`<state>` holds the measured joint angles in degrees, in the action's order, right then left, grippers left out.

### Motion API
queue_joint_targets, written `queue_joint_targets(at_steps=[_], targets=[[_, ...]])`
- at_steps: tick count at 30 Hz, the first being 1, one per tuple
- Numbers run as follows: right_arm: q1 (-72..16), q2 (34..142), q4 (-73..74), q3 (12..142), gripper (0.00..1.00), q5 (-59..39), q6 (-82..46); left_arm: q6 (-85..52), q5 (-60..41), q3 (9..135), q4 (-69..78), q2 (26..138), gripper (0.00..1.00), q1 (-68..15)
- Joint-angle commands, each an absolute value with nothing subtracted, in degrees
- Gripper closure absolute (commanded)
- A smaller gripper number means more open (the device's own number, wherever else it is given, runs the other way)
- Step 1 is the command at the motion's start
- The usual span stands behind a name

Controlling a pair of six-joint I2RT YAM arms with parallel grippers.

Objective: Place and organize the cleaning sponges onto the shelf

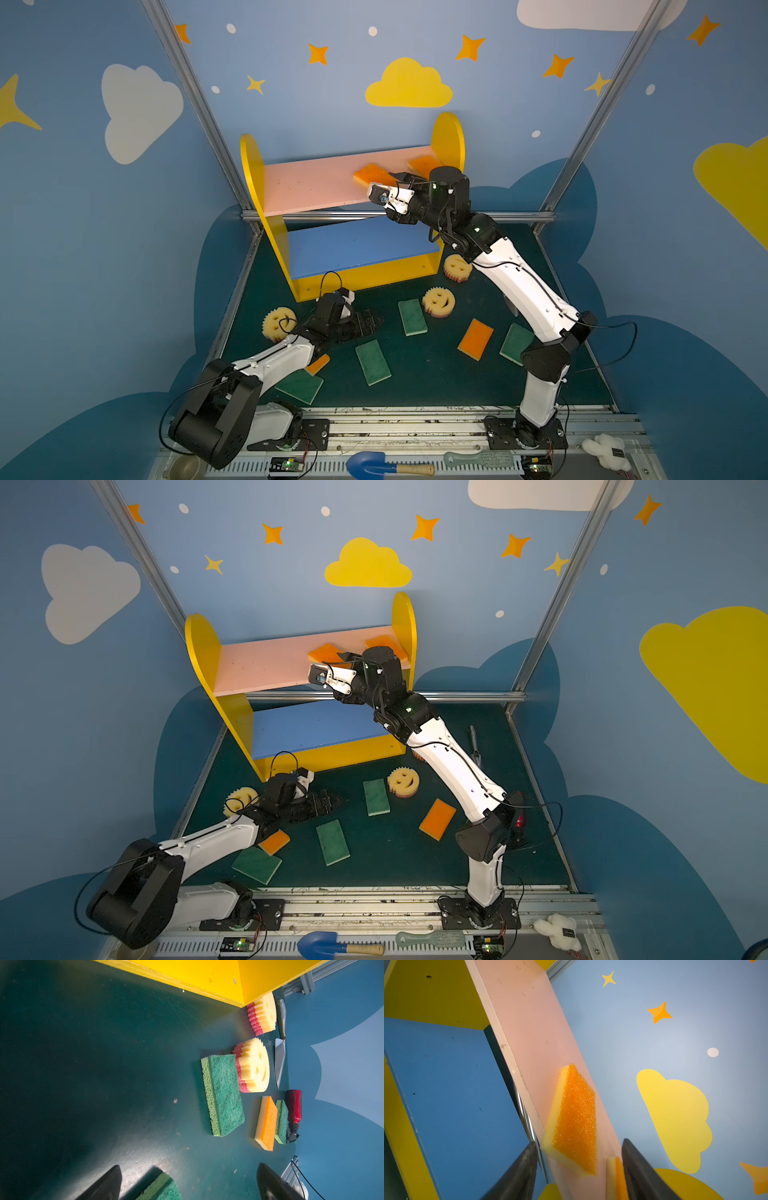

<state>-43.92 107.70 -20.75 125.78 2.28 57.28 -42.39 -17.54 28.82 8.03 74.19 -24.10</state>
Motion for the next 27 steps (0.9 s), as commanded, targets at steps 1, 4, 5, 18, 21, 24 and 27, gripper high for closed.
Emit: queue_joint_targets(at_steps=[1,4,5,18,21,24,27], targets=[[-44.0,109.4,-23.2,128.0,0.33,1.2,56.4,-41.4,-18.2,29.6,8.7,74.6,0.01,-23.9],[-44.0,110.1,-25.9,129.5,0.31,-0.1,55.9,-41.4,-18.2,29.7,8.8,74.7,0.01,-24.0],[-44.0,110.3,-26.9,130.1,0.3,-0.6,55.7,-41.3,-18.3,29.6,8.8,74.7,0.01,-23.9],[-42.4,115.1,-30.4,137.3,0.3,-2.5,54.1,-41.4,-18.6,29.6,9.0,75.3,0.01,-23.9],[-42.2,116.2,-30.5,138.4,0.31,-2.7,53.9,-41.3,-18.2,29.4,8.5,74.9,0.01,-23.9],[-42.2,116.7,-31.3,138.7,0.32,-3.3,53.5,-41.3,-18.0,29.3,8.4,74.7,0.01,-23.9],[-42.1,117.1,-32.1,138.7,0.35,-3.3,53.2,-41.3,-18.0,29.2,8.4,74.9,0.0,-23.9]])
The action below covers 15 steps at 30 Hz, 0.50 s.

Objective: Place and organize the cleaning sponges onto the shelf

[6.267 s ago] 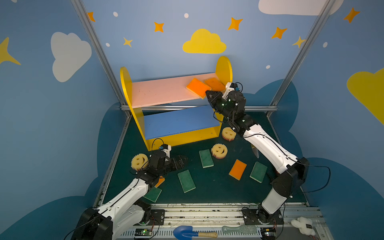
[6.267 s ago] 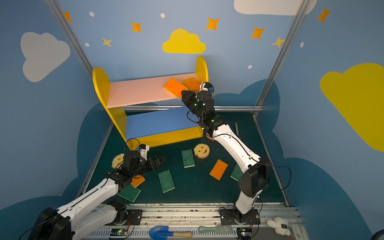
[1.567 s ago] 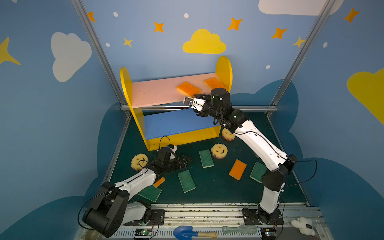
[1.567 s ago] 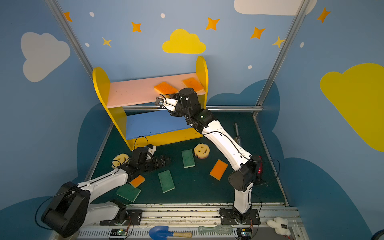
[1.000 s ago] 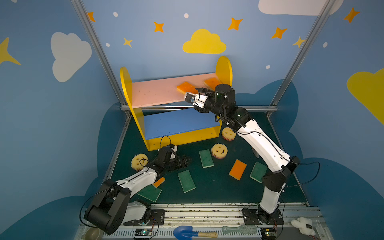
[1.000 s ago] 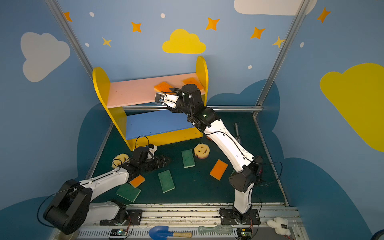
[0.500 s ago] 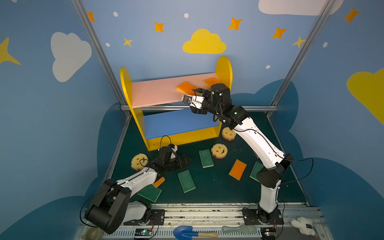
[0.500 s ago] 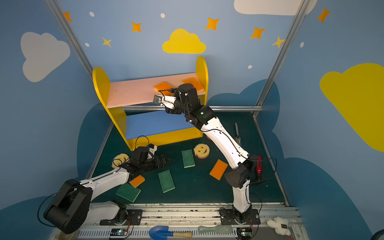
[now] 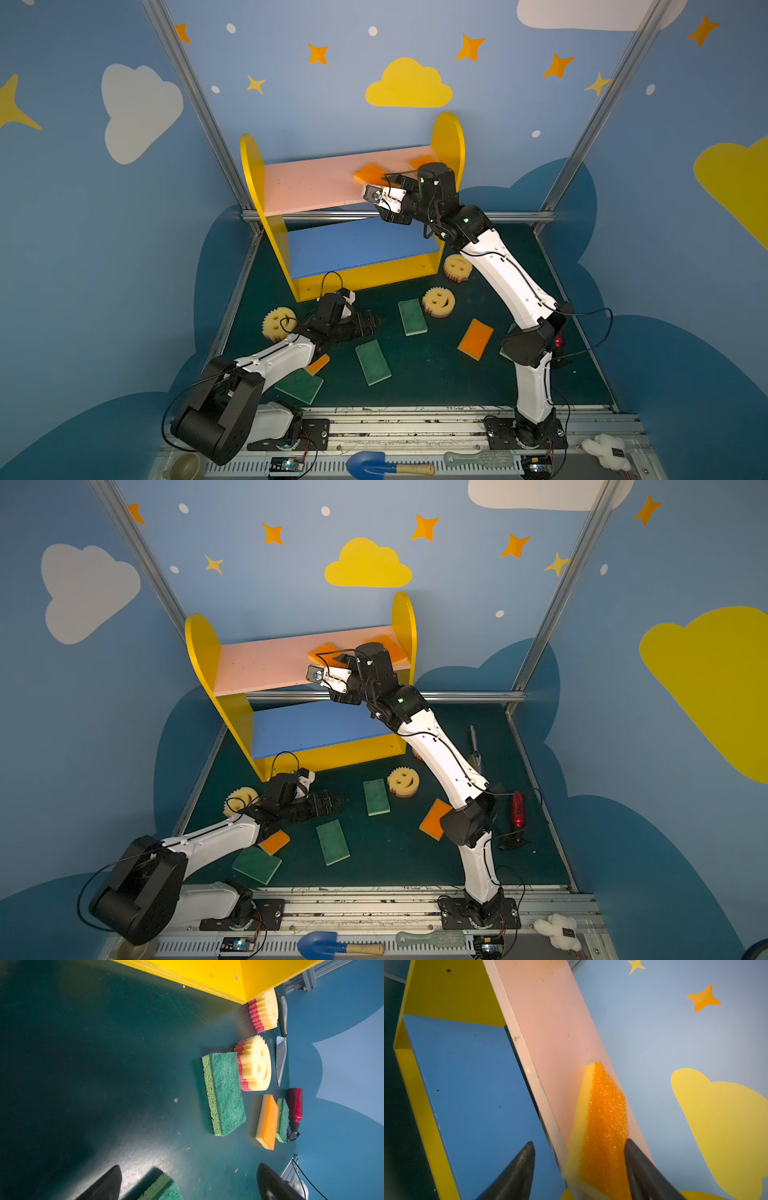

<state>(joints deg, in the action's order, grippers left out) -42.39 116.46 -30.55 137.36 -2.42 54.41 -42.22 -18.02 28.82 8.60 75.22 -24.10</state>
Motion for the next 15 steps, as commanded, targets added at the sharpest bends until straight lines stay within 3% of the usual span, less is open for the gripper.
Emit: queue_joint_targets(at_steps=[1,8,15], targets=[[-42.2,117.2,-32.3,138.6,0.36,-3.3,53.0,-41.2,-18.0,29.2,8.4,75.0,0.0,-24.0],[-41.9,116.3,-32.9,138.5,0.54,-3.7,50.0,-41.6,-18.3,29.1,9.1,75.2,0.01,-23.9],[-42.2,113.8,-31.4,135.4,0.6,-2.6,50.0,-42.0,-18.6,28.6,9.6,74.7,0.01,-24.0]])
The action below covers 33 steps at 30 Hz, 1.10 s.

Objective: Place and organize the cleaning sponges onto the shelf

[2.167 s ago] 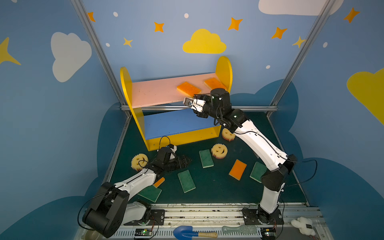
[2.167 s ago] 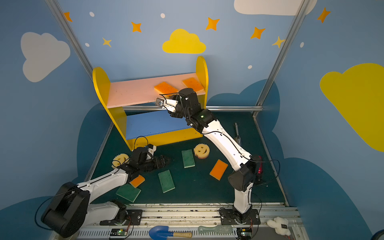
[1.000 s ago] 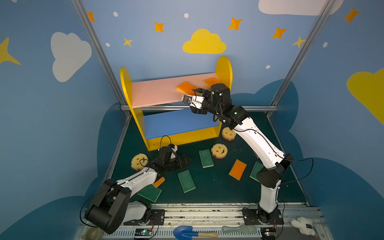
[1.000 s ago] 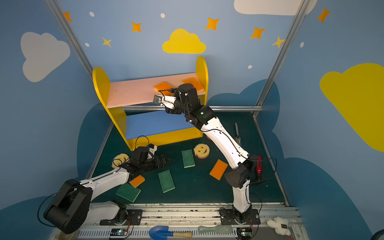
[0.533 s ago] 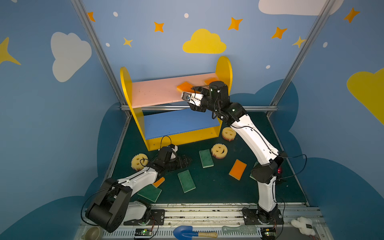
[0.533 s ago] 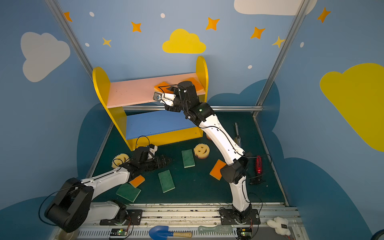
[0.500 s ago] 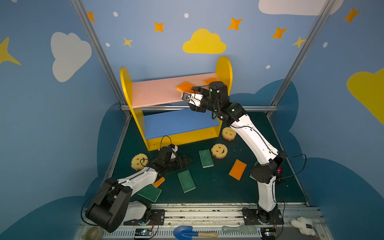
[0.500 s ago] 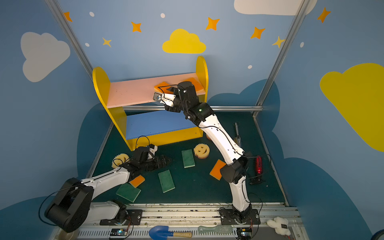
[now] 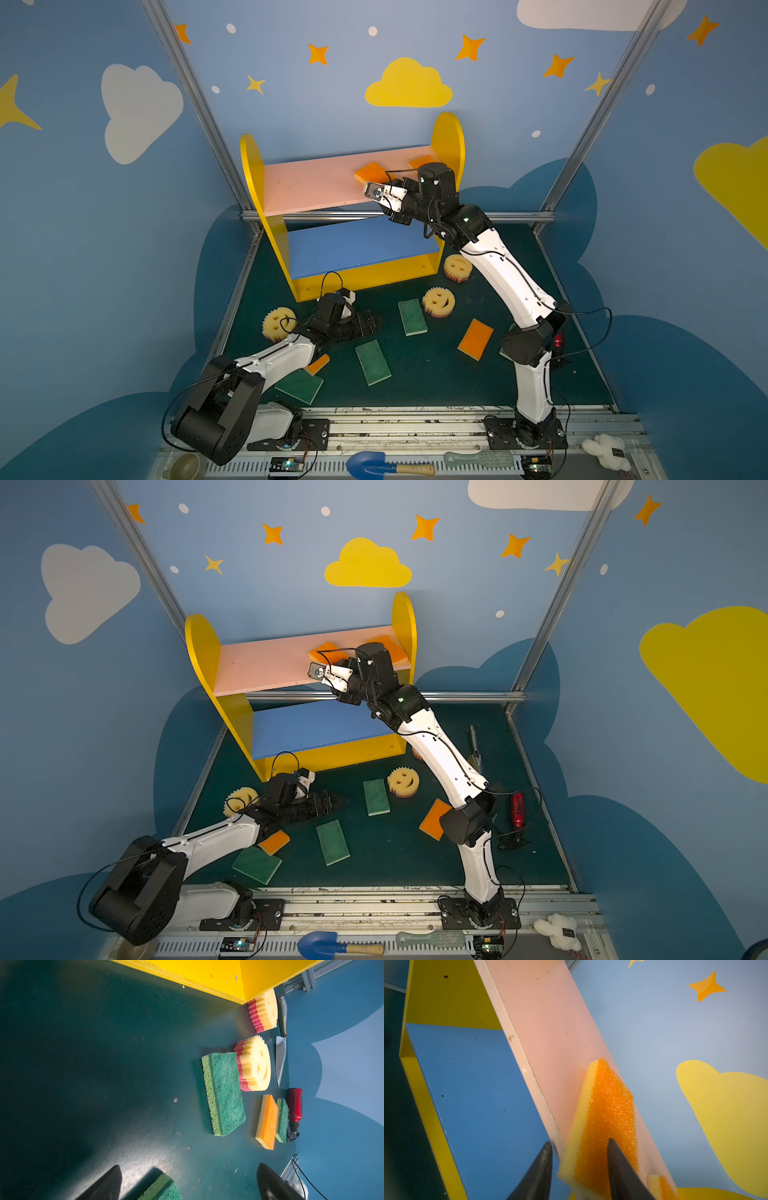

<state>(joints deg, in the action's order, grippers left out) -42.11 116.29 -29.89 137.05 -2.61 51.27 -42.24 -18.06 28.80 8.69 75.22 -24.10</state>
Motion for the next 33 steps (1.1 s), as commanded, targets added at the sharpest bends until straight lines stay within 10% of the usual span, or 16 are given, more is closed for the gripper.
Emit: queue_joint_targets(at_steps=[1,6,33], targets=[[-42.3,113.6,-31.1,135.0,0.61,-2.3,50.0,-41.9,-18.6,28.6,9.5,74.6,0.01,-23.9],[-43.0,112.3,-28.7,133.1,0.78,-0.7,49.5,-42.0,-18.6,28.5,9.0,73.6,0.01,-23.9],[-48.4,113.4,-19.8,135.3,1.0,18.7,44.7,-42.0,-18.5,28.2,8.3,71.5,0.0,-23.9]])
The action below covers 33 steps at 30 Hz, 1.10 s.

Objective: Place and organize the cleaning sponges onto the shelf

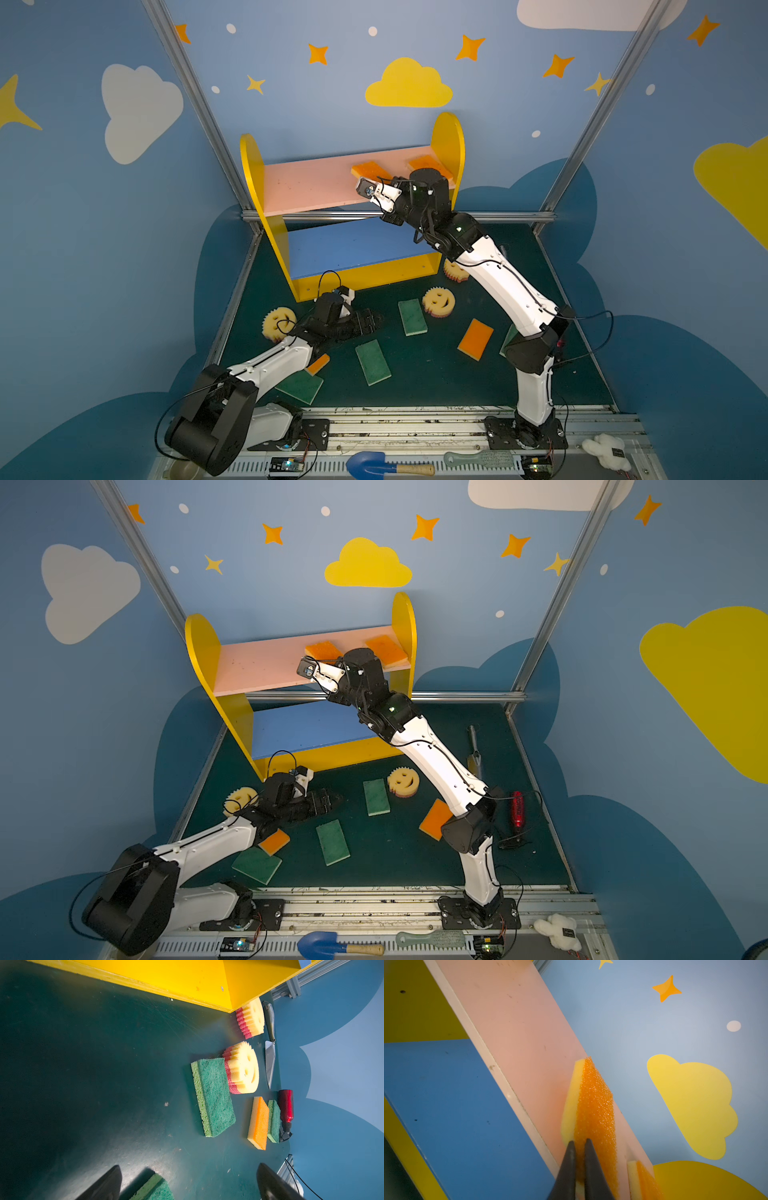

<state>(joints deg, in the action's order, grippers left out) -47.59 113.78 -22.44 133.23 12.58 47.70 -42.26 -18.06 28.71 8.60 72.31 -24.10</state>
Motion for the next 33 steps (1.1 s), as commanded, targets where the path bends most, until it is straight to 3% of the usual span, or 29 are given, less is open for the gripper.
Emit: queue_joint_targets(at_steps=[1,6,12,33], targets=[[-48.8,113.9,-20.1,136.4,1.0,20.5,43.9,-42.0,-18.6,28.2,8.4,71.5,0.01,-23.9],[-51.2,117.3,-19.6,142.6,1.0,30.6,44.6,-42.4,-19.0,27.5,9.1,71.3,0.01,-23.9],[-52.3,120.3,-24.6,149.4,1.0,35.7,41.3,-43.3,-19.3,26.0,10.3,69.8,0.01,-23.9],[-52.2,125.4,-33.9,155.8,1.0,36.4,31.5,-44.5,-19.2,23.2,10.2,64.8,0.01,-23.9]])
